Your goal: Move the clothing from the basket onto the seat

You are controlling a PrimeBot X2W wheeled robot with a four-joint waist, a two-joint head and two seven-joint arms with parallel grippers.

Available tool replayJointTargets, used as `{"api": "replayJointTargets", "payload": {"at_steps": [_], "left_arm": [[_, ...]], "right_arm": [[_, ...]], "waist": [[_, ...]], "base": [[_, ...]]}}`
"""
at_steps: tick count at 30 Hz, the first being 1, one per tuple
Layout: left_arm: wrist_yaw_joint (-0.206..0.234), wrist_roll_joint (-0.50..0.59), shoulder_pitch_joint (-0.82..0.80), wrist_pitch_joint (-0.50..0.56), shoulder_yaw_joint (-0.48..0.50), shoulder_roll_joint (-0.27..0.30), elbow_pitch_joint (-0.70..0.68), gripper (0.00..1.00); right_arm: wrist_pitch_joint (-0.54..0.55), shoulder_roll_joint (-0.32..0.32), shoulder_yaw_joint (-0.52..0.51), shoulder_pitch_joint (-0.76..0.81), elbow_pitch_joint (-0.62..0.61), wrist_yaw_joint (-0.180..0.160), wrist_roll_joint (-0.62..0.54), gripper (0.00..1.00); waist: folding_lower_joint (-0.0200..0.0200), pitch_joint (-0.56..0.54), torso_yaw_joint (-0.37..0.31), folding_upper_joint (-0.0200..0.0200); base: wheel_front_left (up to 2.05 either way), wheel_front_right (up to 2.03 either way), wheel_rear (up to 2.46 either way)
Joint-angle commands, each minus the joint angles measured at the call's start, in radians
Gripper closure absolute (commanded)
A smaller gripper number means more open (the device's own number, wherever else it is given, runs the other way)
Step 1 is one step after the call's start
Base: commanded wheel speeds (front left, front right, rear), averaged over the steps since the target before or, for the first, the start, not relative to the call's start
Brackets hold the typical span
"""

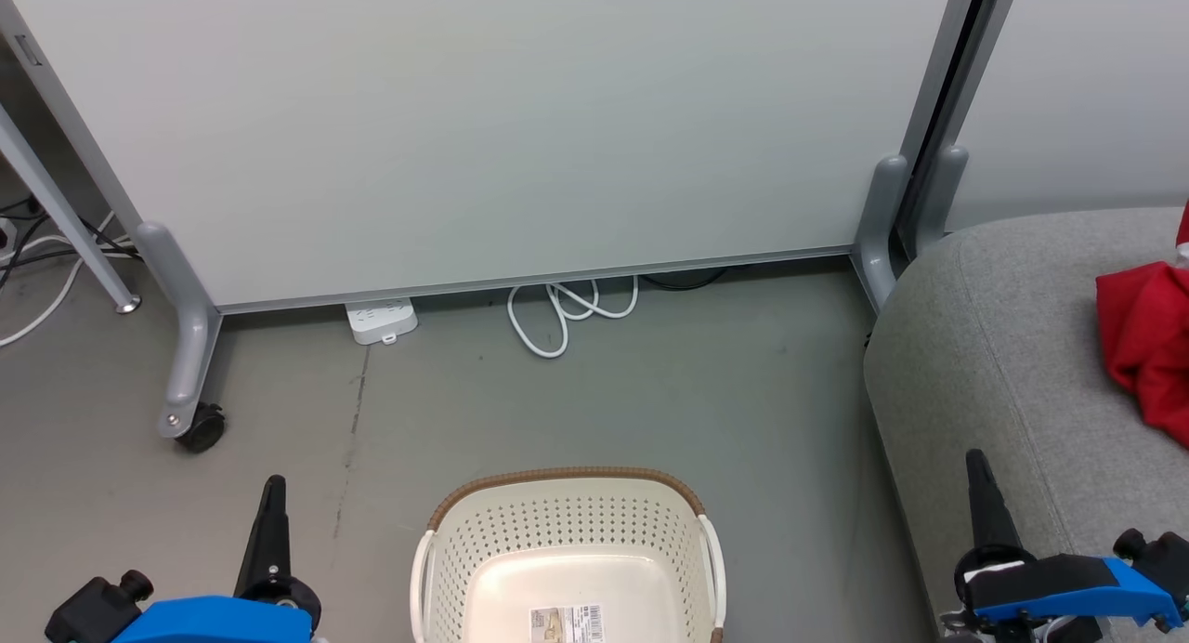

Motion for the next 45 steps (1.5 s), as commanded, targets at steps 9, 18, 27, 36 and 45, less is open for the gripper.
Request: {"api": "replayJointTargets", "payload": {"at_steps": [9, 18, 27, 36, 45], "left_arm": [[-0.007, -0.111, -0.028, 0.029, 0.023, 0.005, -0.017, 1.0], [-0.009, -0.198, -0.031, 0.054, 0.036, 0.005, -0.02, 1.0], [-0.012, -0.285, -0.034, 0.077, 0.051, 0.005, -0.022, 1.0], [-0.013, -0.359, -0.034, 0.097, 0.063, 0.006, -0.025, 1.0], [-0.014, -0.427, -0.035, 0.116, 0.072, 0.006, -0.026, 1.0]], "right_arm": [[0.031, 0.0, -0.01, -0.031, -0.017, 0.0, 0.122, 1.0], [0.055, 0.0, -0.017, -0.037, -0.02, 0.0, 0.217, 1.0], [0.08, 0.001, -0.023, -0.042, -0.023, 0.0, 0.313, 1.0], [0.101, 0.001, -0.029, -0.046, -0.025, 0.0, 0.394, 1.0], [0.121, 0.001, -0.034, -0.05, -0.027, 0.0, 0.469, 1.0]], "waist": [[0.0, 0.0, -0.005, 0.0], [0.0, 0.0, -0.01, 0.0], [0.0, 0.001, -0.015, 0.0], [0.0, 0.001, -0.02, 0.0], [0.0, 0.001, -0.025, 0.0]], "base": [[0.0, 0.0, 0.0], [0.0, 0.0, 0.0], [0.0, 0.0, 0.0], [0.0, 0.0, 0.0], [0.0, 0.0, 0.0]]}}
